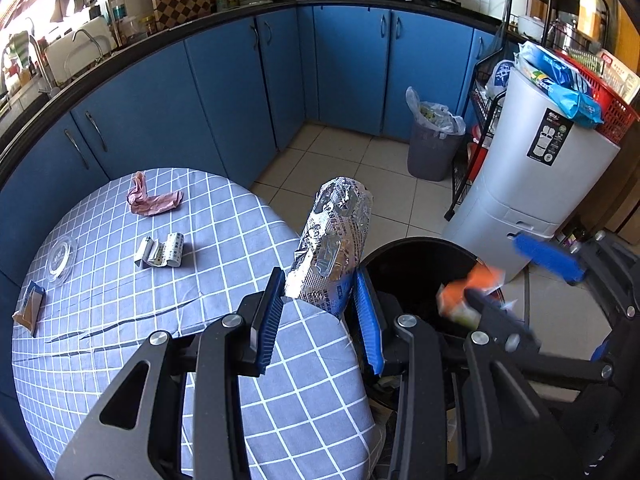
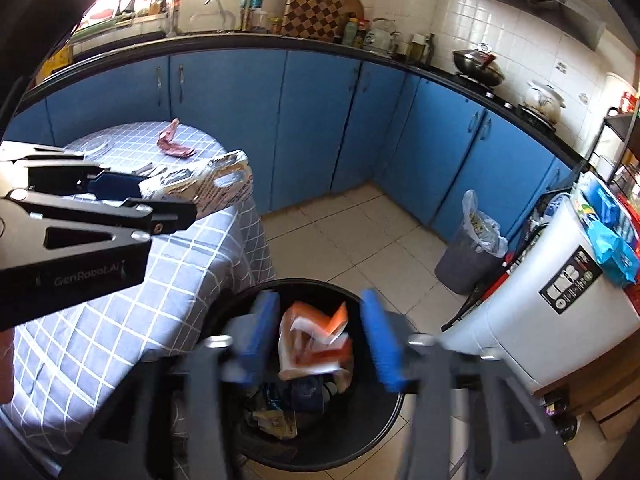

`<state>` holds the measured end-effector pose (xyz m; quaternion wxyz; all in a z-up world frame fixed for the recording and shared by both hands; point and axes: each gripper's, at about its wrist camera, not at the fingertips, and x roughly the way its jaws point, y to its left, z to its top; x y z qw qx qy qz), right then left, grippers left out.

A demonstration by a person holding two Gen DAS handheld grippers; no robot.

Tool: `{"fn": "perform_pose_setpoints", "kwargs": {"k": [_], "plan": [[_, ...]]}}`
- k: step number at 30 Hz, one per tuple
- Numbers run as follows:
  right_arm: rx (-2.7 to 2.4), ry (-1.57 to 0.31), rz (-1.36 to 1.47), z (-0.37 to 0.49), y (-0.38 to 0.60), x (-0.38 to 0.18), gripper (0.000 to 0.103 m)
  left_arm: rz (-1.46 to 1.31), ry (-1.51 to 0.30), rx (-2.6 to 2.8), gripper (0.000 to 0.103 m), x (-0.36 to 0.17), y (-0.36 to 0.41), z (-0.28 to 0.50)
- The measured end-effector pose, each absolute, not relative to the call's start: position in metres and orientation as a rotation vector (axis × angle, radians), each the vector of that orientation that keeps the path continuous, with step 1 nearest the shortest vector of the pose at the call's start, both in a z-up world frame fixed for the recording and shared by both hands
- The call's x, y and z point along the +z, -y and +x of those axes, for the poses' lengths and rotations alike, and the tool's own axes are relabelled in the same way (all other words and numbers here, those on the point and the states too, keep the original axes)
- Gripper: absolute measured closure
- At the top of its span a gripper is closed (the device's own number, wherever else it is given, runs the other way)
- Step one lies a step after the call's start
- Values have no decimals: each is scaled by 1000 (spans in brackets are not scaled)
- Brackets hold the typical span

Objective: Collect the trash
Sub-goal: 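Drop the carton into the black bin with the right tool while the left holds the foil packet, then open the left tool over the black bin to drop the foil packet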

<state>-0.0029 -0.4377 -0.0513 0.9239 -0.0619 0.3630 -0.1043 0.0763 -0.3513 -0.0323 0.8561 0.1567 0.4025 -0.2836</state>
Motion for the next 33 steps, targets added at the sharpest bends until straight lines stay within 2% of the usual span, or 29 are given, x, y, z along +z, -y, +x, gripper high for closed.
{"fn": "perform_pose_setpoints", "kwargs": {"k": [1,7,30,33], "plan": [[-222,-734,-136,-5,437,-49,26,328,-843,-598,65,-31,351,75],[-269,-714,-188,-13,435,-40,19,320,-821,-616,64,-20,355,70],[-326,-723,-113,-36,466,-43,19,369,-773,-680,61,-8,391,47],[-327,-723,-108,-36,467,-43,19,368,-764,-682,54,-7,393,45]]}}
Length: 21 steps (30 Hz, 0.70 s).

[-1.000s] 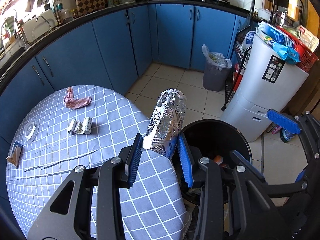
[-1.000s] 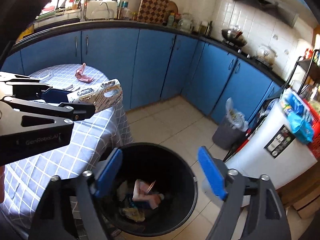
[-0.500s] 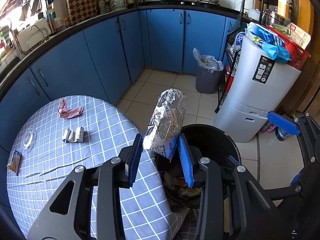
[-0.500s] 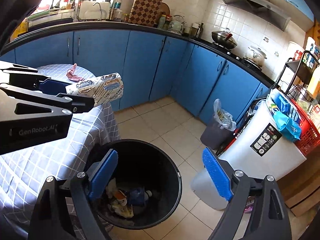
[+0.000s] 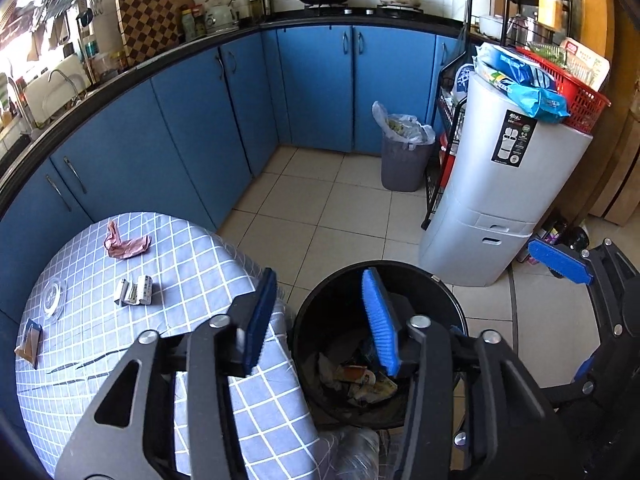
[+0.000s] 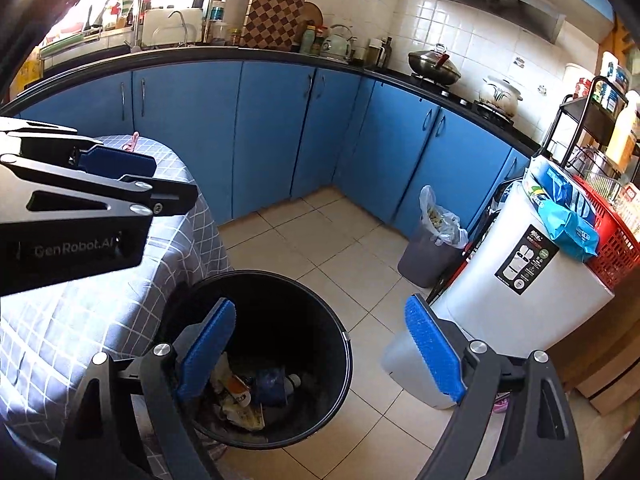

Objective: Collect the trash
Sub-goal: 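Open the left tool over the black bin to drop the foil packet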

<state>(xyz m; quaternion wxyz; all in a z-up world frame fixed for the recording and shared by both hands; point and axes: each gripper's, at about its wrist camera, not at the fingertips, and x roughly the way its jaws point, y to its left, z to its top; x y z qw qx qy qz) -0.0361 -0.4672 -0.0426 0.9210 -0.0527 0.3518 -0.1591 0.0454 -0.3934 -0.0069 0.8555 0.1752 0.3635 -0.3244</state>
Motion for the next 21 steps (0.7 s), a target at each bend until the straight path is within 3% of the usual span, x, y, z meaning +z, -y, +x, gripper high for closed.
{"fn": "perform_pose_setpoints", "kwargs": {"k": [14,21], "plan": [[-302,-731,-106,-29,453,-44,19,350,-796,-651,53,-15,372,56],[-275,-726,-109,-22,439,-38,19,319,-772,-627,28,-7,352,61]]}}
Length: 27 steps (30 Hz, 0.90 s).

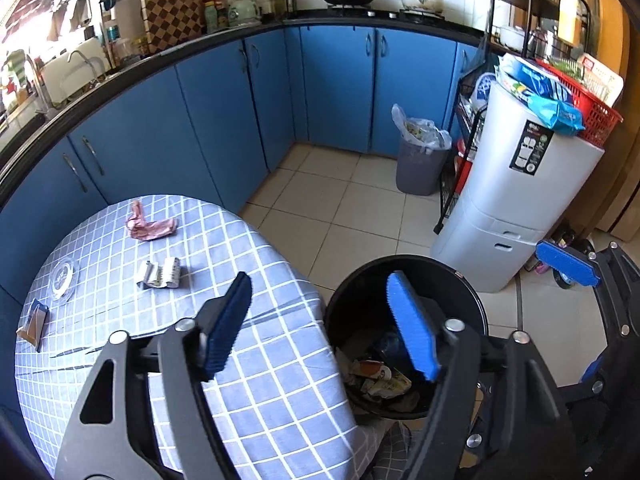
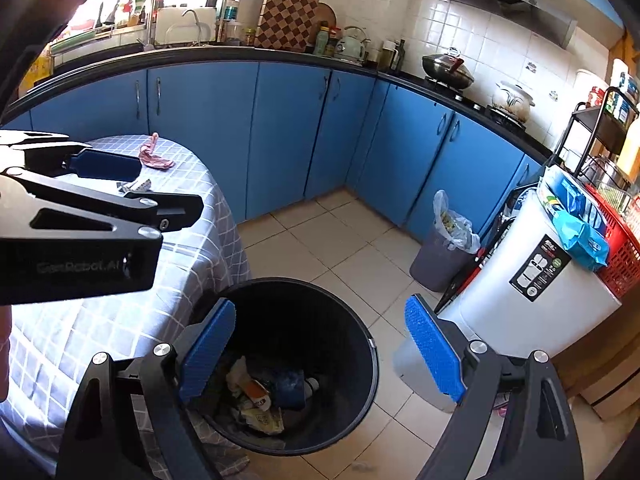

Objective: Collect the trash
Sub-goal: 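Grasp the blue-and-brown box with the left tool while the right grasps a small white packet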

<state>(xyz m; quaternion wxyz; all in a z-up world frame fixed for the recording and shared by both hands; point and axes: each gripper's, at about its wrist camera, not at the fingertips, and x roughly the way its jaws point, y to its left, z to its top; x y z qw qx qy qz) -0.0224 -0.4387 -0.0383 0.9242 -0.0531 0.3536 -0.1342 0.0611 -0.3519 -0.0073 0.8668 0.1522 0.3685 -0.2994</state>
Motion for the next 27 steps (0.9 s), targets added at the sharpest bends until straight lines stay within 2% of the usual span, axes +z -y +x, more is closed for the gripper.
{"fn": "perform_pose_setpoints", "kwargs": {"k": [5,7,27], "plan": [[-230,-725,-112,-6,417,-35,19,278,-756,-560,14,-2,319,73],[-211,-727,-117,3,407,-35,19,247,-765,-531,3,-2,299,82],[22,-824,-49,167,268,-55,19,130,-764,-106,3,-18,71,191]]}}
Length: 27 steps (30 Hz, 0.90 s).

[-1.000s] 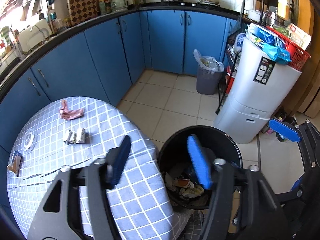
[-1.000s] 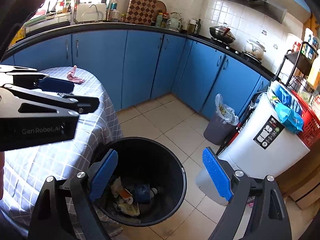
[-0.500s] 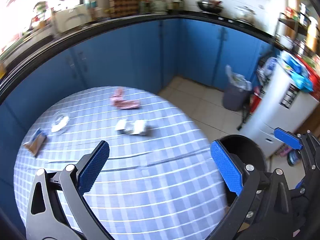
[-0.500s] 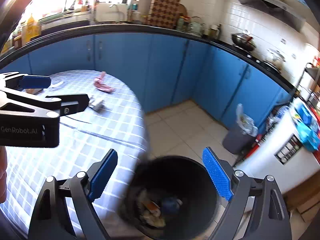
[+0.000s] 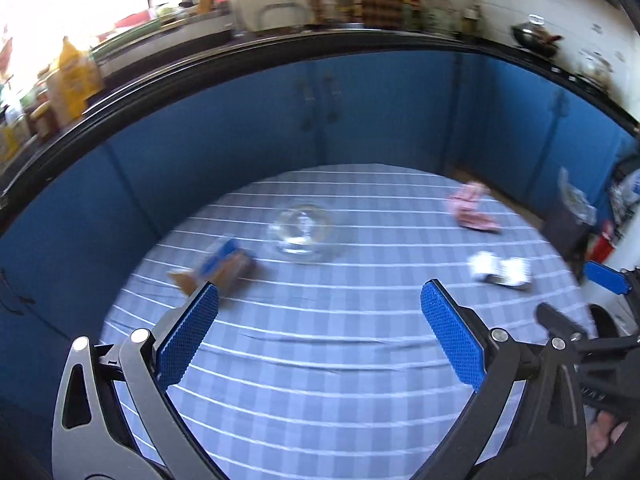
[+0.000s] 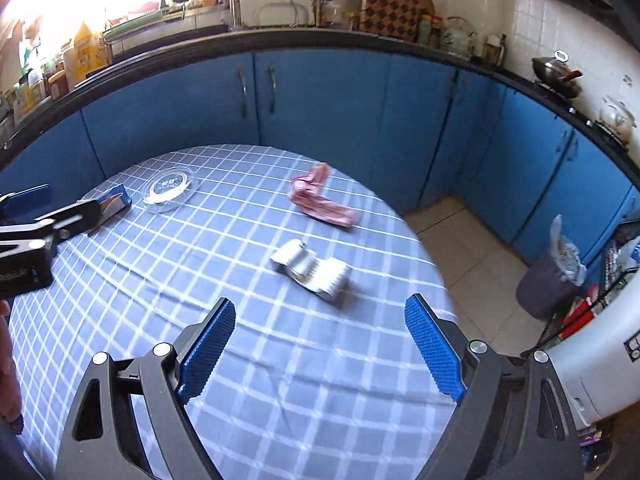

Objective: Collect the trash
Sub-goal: 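Grasp the blue-and-brown box with the left tool while the right grasps a small white packet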

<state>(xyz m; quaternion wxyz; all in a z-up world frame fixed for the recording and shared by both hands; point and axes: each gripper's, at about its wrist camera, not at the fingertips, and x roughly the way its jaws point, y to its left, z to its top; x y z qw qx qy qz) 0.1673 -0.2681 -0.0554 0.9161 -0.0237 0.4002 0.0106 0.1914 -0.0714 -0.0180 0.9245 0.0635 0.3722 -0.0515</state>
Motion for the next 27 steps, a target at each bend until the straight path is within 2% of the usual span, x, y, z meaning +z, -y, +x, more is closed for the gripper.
{"fn": "perform_pose_setpoints", "kwargs": {"k": [7,15,17,18,19,20,21,23,24,27], "plan": [[-64,-909,-43,221,255,-87,19,101,-836,-25,3,-44,3,254],[-80,-959,59,236,261,-107,19,105,-937,-65,3,-94,-17,294],[-64,-950,57,234,258,-105,23,96,-959,-65,4,-104,-20,300],[-52,-945,54,234,257,-103,35,87,-966,-63,5,-108,-22,302],[-45,-941,46,232,255,-102,51,76,-968,-68,7,-109,-24,302],[-32,-942,36,231,251,-100,59,56,-962,-80,11,-109,-27,301],[-25,-940,26,230,247,-98,71,55,-953,-83,21,-108,-28,299],[-5,-919,9,225,240,-92,79,64,-941,-90,58,-105,-28,295],[10,-914,4,222,236,-89,84,67,-944,-96,63,-102,-27,293],[35,-899,-16,214,228,-81,85,57,-945,-107,67,-95,-23,284]]}}
